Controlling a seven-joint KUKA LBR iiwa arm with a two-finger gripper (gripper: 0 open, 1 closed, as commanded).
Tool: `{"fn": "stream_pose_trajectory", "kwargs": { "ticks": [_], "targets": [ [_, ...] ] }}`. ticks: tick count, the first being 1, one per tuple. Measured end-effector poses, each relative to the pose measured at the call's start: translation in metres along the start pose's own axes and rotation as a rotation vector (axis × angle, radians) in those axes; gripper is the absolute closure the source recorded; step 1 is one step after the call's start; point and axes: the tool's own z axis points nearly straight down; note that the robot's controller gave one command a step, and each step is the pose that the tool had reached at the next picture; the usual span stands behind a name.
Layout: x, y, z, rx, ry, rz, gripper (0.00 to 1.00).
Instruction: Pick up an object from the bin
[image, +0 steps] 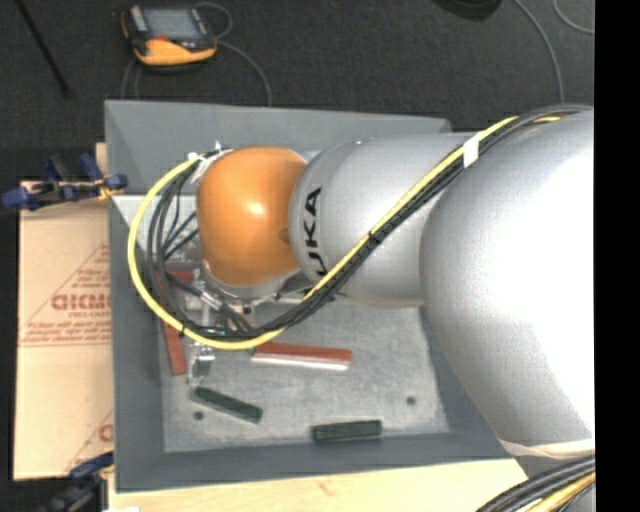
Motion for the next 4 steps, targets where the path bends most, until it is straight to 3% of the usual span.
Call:
{"fn": "stream_pose_trajectory", "kwargs": {
  "ticks": [1, 2, 3, 4],
  "targets": [
    [-0.002, -0.001, -0.005, -0.002, -0.007, 0.004, 0.00],
    [0.039, -0.042, 0.076, -0.008, -0.006, -0.051, 1.00],
    [0.039, -0.042, 0.076, -0.009, -0.006, -0.050, 1.00],
    [0.040, -0.044, 0.039, 0.000, -0.001, -0.068, 1.00]
  ]
}}
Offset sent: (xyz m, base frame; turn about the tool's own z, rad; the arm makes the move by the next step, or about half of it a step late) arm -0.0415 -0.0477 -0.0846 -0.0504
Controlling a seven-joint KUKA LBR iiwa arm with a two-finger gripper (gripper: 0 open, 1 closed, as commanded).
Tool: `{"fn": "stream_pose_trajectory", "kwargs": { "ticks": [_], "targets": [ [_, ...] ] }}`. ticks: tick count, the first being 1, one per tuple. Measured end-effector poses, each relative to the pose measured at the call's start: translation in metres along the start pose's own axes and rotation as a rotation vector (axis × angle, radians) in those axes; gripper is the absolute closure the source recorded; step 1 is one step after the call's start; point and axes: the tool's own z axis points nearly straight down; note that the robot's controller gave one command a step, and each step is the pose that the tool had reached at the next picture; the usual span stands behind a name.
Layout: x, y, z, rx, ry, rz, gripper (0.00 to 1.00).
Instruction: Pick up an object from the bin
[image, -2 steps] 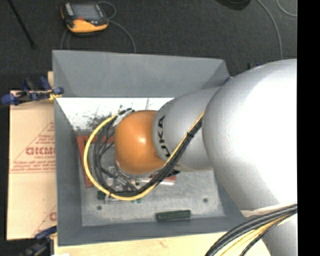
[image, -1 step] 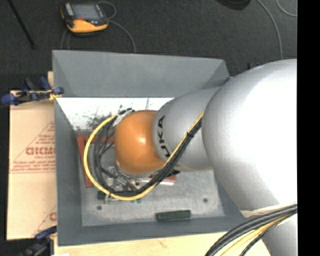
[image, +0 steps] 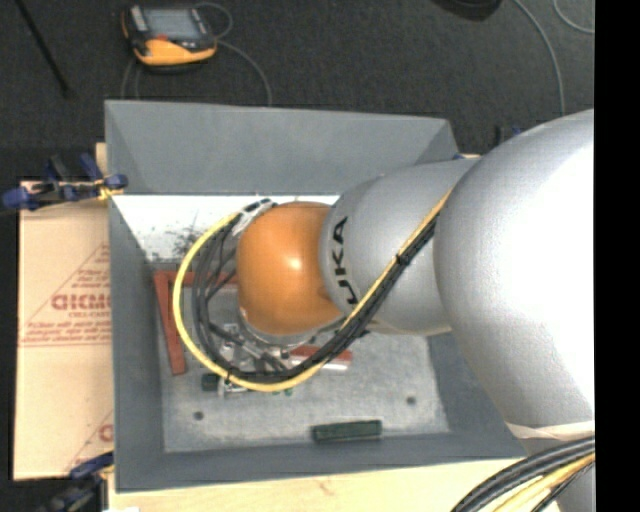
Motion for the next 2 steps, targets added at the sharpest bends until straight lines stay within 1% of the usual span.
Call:
{"fn": "stream_pose_trajectory", "kwargs": {
  "ticks": [1, 2],
  "targets": [
    [-0.004, 0.002, -0.041, -0.001, -0.010, -0.004, 1.00],
    [0.008, 0.008, -0.083, 0.002, -0.003, -0.031, 1.00]
  ]
}}
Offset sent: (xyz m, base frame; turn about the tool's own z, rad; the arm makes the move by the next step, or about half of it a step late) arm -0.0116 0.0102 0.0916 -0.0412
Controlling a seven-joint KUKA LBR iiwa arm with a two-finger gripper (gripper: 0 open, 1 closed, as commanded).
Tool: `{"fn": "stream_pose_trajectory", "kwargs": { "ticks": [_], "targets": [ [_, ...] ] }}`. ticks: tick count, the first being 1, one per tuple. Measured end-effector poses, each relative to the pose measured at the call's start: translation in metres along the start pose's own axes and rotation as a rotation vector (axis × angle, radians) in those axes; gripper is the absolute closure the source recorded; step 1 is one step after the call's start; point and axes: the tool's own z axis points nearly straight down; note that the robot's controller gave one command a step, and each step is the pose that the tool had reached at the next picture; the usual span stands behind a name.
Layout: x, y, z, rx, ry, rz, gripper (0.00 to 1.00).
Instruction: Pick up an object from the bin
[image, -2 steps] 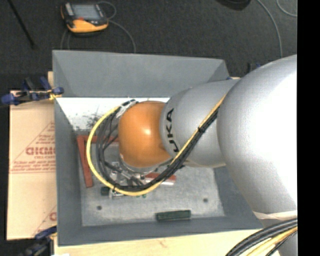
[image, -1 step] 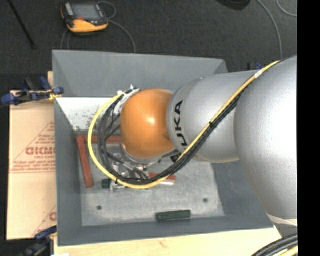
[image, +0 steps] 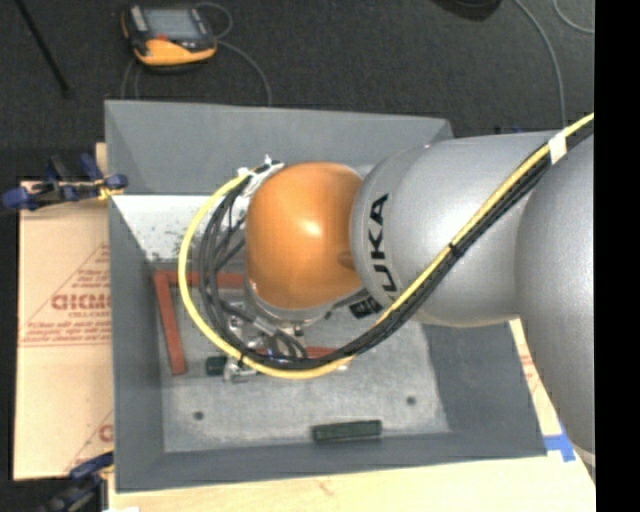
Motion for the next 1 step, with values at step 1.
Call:
{"fn": "stream_pose_trajectory", "kwargs": {
  "ticks": [1],
  "targets": [
    [0.0042, -0.0115, -0.0343, -0.001, -0.004, -0.016, 1.00]
  ]
}}
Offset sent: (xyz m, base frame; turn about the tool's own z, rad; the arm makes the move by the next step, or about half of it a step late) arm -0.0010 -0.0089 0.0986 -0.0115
